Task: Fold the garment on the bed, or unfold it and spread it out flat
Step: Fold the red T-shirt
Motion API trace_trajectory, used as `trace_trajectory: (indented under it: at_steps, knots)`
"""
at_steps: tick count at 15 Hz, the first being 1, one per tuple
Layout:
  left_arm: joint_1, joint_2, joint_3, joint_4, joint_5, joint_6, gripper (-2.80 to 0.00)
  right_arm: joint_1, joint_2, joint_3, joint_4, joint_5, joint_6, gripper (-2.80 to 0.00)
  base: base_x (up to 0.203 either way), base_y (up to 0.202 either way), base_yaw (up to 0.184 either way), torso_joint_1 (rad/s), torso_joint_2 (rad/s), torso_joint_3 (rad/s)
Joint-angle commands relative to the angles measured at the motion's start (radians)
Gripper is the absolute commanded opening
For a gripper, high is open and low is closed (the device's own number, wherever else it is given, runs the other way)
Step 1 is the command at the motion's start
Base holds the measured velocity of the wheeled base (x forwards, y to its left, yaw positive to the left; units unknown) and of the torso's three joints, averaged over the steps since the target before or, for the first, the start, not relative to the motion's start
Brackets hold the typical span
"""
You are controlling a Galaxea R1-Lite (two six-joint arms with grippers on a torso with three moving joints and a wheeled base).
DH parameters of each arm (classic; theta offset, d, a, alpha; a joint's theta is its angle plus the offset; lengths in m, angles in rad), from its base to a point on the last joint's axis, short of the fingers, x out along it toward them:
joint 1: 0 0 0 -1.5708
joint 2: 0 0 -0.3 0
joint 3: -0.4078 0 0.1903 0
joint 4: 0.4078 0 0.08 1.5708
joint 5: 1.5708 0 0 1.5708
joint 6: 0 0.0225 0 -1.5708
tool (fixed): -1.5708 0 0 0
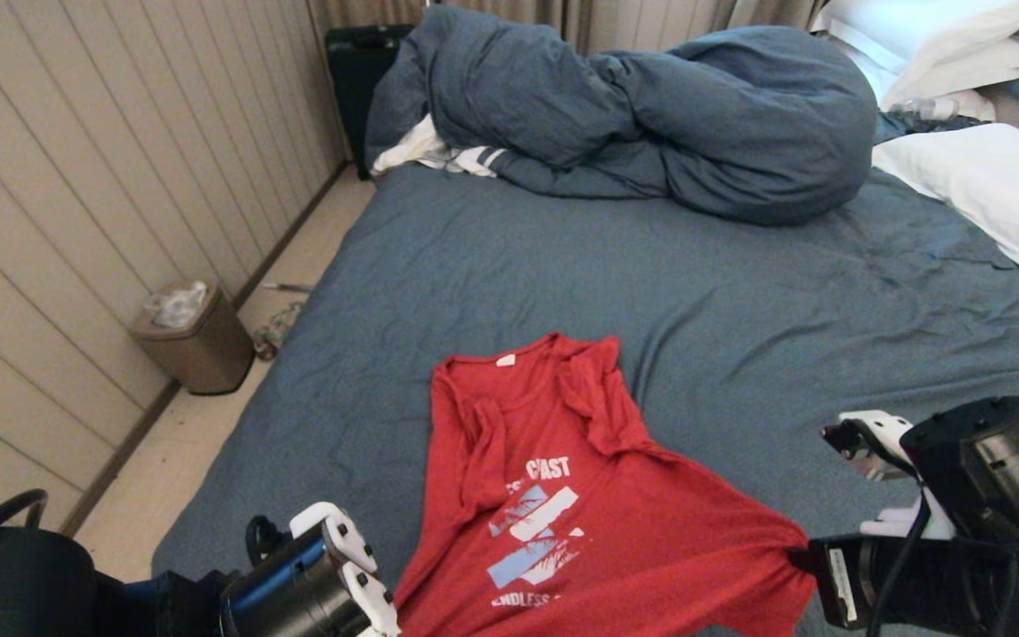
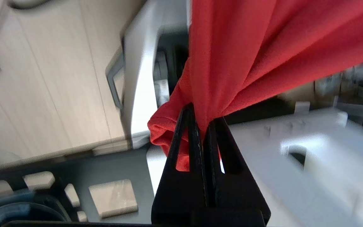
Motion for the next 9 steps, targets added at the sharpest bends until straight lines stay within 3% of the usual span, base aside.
trace_trajectory:
  at_steps: [1, 3, 5, 7, 9]
  knots:
    - [-0.012, 0.012, 0.014, 0.007, -0.026, -0.005, -2.80, 0.005, 0.004, 0.034, 0.004, -0.002, 0.004, -2.80, 0.000, 0.000, 0.000, 0.000, 0.00, 0.000]
    - [-0.050, 0.005, 0.032, 0.034, -0.091, -0.004, -2.80, 0.012, 0.002, 0.067, 0.049, 0.001, 0.006, -2.80, 0.000, 0.000, 0.000, 0.000, 0.00, 0.000]
    - [-0.083, -0.003, 0.030, 0.076, -0.116, -0.008, -2.80, 0.030, -0.008, 0.065, 0.094, 0.008, 0.010, -2.80, 0.000, 0.000, 0.000, 0.000, 0.00, 0.000]
    - [-0.140, -0.027, 0.017, 0.153, -0.125, -0.018, -2.80, 0.086, -0.051, 0.065, 0.172, 0.020, 0.020, -2.80, 0.000, 0.000, 0.000, 0.000, 0.00, 0.000]
    - [-0.165, -0.036, 0.018, 0.158, -0.144, -0.031, -2.80, 0.153, -0.068, 0.065, 0.209, 0.027, 0.058, -2.80, 0.000, 0.000, 0.000, 0.000, 0.00, 0.000]
